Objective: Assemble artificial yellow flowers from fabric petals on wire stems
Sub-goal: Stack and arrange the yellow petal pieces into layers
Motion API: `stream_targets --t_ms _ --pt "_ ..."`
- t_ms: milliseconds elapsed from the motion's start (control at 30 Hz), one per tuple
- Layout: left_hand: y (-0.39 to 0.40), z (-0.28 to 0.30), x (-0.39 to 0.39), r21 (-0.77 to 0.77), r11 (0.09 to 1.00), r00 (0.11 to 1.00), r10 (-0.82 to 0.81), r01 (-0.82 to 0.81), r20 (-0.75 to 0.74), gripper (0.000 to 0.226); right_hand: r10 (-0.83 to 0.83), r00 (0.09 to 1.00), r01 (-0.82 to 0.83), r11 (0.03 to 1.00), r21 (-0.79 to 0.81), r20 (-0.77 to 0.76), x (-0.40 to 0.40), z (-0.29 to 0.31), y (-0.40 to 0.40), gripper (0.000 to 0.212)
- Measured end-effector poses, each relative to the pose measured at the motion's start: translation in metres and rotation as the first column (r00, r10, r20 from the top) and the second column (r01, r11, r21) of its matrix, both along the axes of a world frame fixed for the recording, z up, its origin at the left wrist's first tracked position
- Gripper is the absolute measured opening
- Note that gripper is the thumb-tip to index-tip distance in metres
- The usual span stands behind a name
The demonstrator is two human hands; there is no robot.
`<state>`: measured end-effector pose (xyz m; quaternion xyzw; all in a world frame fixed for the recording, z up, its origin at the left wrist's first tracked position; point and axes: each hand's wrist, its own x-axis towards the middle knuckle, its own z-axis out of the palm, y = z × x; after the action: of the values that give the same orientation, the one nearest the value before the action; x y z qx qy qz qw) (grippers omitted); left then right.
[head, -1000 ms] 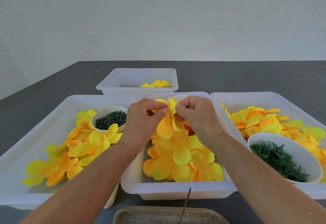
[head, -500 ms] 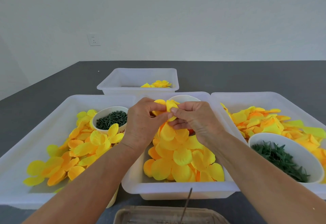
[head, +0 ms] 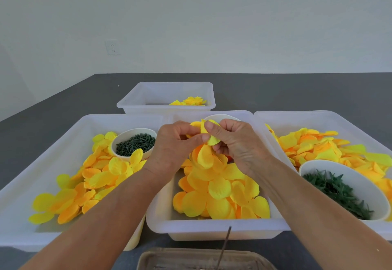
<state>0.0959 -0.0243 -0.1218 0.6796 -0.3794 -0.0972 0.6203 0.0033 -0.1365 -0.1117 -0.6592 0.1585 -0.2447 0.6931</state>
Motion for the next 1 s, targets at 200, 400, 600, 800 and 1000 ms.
stream_targets --t_ms 200,400,600,800,1000 --pt "-0.005 -0.005 0.006 0.056 0.985 0.987 0.163 -0.163 0.004 0.025 -0.069 0.997 0.069 0.998 0.012 -0.019 0.001 0.0 -0.008 0.025" --pt "-0.001 -0.005 0.018 0.092 0.894 0.899 0.438 -0.439 0.027 0.036 -0.167 0.979 0.167 0.986 0.014 0.116 -0.002 0.001 -0.012 0.018" --pt "0.004 -0.007 0.024 0.094 0.85 0.843 0.527 -0.519 -0.107 0.031 -0.249 0.942 0.244 0.969 0.049 0.227 -0.006 0.004 -0.016 0.013" --pt "0.005 -0.002 0.026 0.052 0.815 0.81 0.58 -0.577 -0.093 0.031 -0.237 0.939 0.243 0.97 0.005 0.249 -0.008 0.004 -0.02 0.008" --pt "0.006 -0.001 0.024 -0.032 0.803 0.795 0.582 -0.595 -0.173 0.046 -0.19 0.949 0.251 0.938 -0.237 0.251 -0.011 0.008 -0.017 0.021"
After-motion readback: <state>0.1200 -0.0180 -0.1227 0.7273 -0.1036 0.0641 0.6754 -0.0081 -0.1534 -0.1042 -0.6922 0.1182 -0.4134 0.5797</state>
